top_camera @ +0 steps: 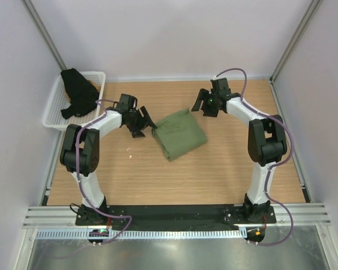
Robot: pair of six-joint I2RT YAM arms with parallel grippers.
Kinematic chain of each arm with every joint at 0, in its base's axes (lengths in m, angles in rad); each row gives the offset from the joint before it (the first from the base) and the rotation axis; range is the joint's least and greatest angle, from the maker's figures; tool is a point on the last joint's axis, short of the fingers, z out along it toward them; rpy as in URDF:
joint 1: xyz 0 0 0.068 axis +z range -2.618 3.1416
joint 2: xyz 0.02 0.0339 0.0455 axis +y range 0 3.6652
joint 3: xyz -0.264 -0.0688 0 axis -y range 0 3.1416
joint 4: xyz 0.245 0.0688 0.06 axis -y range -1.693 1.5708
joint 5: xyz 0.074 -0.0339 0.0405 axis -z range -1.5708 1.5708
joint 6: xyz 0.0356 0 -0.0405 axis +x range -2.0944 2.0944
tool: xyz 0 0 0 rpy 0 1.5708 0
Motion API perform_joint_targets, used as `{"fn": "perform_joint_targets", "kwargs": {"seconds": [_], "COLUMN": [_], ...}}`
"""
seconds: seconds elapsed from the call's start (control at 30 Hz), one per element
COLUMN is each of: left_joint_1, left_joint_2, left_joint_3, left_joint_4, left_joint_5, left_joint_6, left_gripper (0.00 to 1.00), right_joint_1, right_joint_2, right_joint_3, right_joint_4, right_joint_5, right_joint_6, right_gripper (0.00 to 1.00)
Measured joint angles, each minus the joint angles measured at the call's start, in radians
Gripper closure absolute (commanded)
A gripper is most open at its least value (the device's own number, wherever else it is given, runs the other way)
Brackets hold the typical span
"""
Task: Fold and stack the tank tops
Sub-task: Fold the tank top
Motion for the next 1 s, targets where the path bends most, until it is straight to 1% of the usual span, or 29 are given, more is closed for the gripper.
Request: {"fn": "perform_joint_targets", "kwargs": {"seconds": [0.03,0.17,0.27,0.3,0.37,0.4,0.47,0.5,0.6,0.67,0.7,0.8,0.97,1.0], "left_joint_1": [-0.002,-0.022,-0.063,-0.082,-0.113,-0.129,-0.156,-0.167,-0.191,-0.197,-0.198,-0.191,-0.174,-0.169], "left_joint_2": [-0.022,-0.153,-0.260,-0.287,-0.315,-0.317,-0.301,-0.284,-0.205,-0.134,-0.105,0.022,0.147,0.171], "left_joint_3": [-0.026,-0.112,-0.161,-0.180,-0.206,-0.214,-0.216,-0.210,-0.159,-0.091,-0.058,0.102,0.260,0.283], "left_joint_4": [0.003,-0.002,0.032,0.050,0.086,0.104,0.136,0.146,0.168,0.175,0.177,0.177,0.196,0.204], "left_joint_5": [-0.017,-0.075,-0.113,-0.119,-0.122,-0.121,-0.108,-0.100,-0.078,-0.064,-0.058,-0.032,0.015,0.029], "left_joint_6": [0.000,0.000,-0.005,-0.008,-0.018,-0.027,-0.039,-0.043,-0.056,-0.059,-0.059,-0.060,-0.075,-0.086], "left_gripper": [0.22,0.17,0.17,0.18,0.22,0.23,0.28,0.28,0.29,0.29,0.29,0.30,0.31,0.31], "right_joint_1": [0.000,-0.002,-0.001,-0.001,0.001,0.002,0.004,0.006,0.012,0.012,0.013,0.020,0.035,0.037], "right_joint_2": [-0.024,-0.096,-0.135,-0.146,-0.164,-0.169,-0.174,-0.176,-0.203,-0.234,-0.249,-0.268,-0.266,-0.263], "right_joint_3": [-0.041,-0.127,-0.167,-0.187,-0.229,-0.254,-0.294,-0.320,-0.413,-0.476,-0.503,-0.549,-0.628,-0.644], "right_joint_4": [0.014,0.012,0.037,0.054,0.082,0.107,0.135,0.161,0.230,0.287,0.322,0.416,0.561,0.590], "right_joint_5": [0.003,-0.001,-0.011,-0.017,-0.034,-0.051,-0.084,-0.106,-0.177,-0.242,-0.280,-0.394,-0.515,-0.539], "right_joint_6": [-0.008,-0.036,-0.051,-0.055,-0.056,-0.054,-0.046,-0.037,-0.008,0.018,0.035,0.077,0.140,0.156], "right_gripper": [0.30,0.31,0.34,0.39,0.44,0.53,0.61,0.67,0.74,0.76,0.78,0.79,0.80,0.81]}}
